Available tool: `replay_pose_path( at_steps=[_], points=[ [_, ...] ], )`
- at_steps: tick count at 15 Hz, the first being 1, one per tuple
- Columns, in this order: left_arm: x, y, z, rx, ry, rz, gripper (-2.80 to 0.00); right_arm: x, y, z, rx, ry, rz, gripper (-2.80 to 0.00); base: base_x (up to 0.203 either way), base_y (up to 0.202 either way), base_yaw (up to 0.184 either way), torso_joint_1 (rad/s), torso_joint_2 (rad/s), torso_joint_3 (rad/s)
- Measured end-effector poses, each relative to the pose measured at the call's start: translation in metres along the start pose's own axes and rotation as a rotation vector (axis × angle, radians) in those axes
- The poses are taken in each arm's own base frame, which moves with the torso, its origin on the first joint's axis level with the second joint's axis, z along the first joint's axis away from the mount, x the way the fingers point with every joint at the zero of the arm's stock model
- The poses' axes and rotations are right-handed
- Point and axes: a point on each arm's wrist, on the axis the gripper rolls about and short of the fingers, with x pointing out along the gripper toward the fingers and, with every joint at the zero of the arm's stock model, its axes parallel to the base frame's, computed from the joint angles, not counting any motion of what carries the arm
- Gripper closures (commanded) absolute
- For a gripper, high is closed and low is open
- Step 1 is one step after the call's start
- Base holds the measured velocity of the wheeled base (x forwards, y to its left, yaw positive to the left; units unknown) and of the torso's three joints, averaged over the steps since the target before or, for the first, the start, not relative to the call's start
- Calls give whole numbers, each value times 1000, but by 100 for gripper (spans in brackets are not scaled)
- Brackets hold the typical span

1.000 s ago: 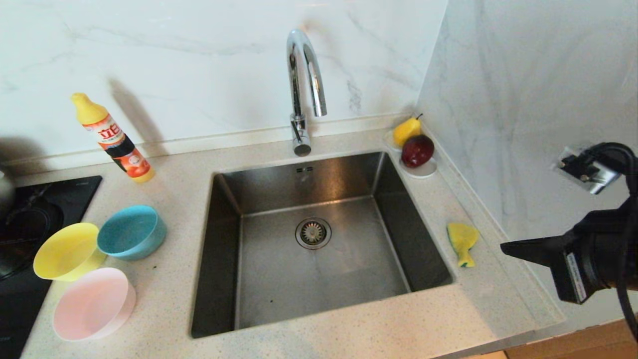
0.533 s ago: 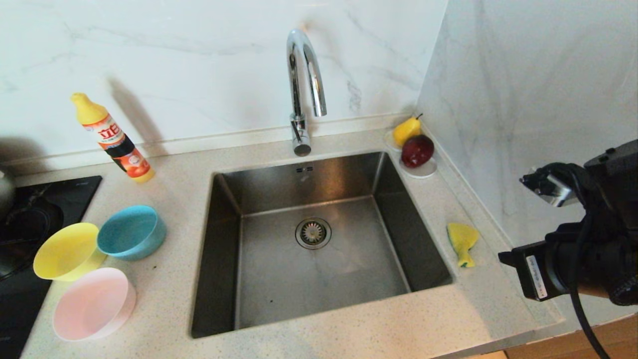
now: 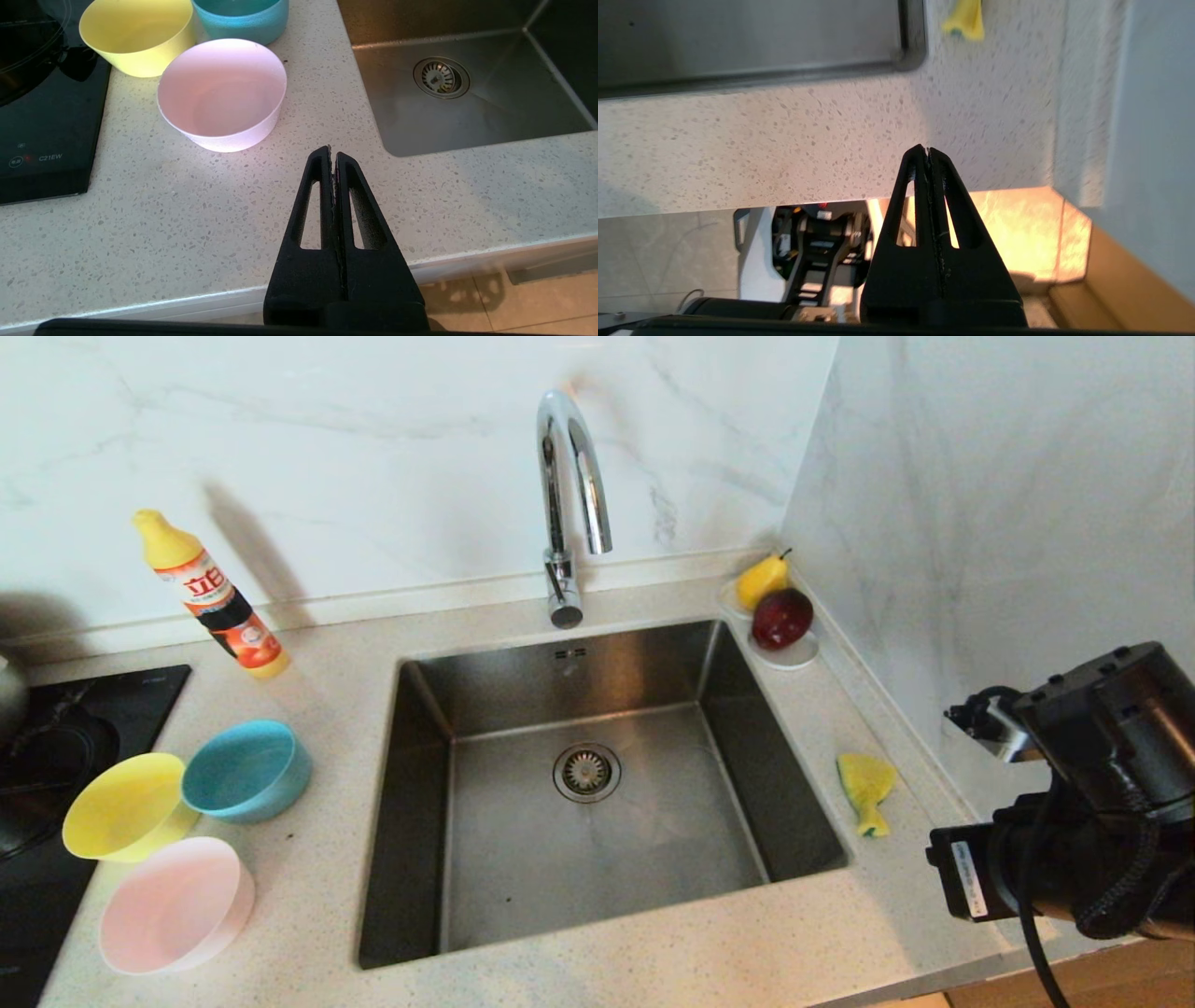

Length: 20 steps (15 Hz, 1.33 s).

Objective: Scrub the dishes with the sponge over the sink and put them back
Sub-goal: Turn on the faucet

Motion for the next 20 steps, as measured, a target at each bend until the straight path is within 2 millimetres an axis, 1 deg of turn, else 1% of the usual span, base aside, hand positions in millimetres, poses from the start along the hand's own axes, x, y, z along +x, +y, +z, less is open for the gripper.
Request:
replay_pose_path(
  at_steps=[2,3,8,16,20],
  points=[
    [0,0,0,0,0,0,0,6,1,-2,9,22,-8,0,0,0,0,0,0,0],
    [0,0,0,0,0,0,0,8,2,-3,19,28,-12,-280,0,0,0,0,0,0],
    [0,0,0,-1,0,0,0,22,7,-5,81,71,-37,-280,0,0,0,0,0,0],
    [0,0,0,0,0,0,0,51,16,-13,215,156,-76,-280,0,0,0,0,0,0],
    [0,0,0,0,0,0,0,59,20,-13,237,172,-8,-280,0,0,0,0,0,0]
  ],
)
